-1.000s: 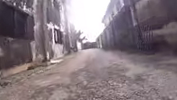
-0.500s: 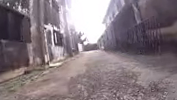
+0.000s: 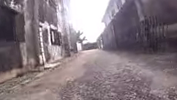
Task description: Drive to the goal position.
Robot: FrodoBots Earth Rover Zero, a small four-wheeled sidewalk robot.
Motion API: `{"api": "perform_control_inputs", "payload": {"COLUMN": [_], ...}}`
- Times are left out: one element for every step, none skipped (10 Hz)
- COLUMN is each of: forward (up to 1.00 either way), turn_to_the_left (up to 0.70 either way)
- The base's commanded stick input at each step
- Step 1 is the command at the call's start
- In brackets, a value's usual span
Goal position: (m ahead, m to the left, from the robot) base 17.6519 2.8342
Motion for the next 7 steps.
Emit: {"api": "perform_control_inputs", "payload": {"forward": [0.85,0.85,0.85,0.85,0.85,0.85,0.85], "turn_to_the_left": [0.0,0.0,0.0,0.0,0.0,0.0,0.0]}}
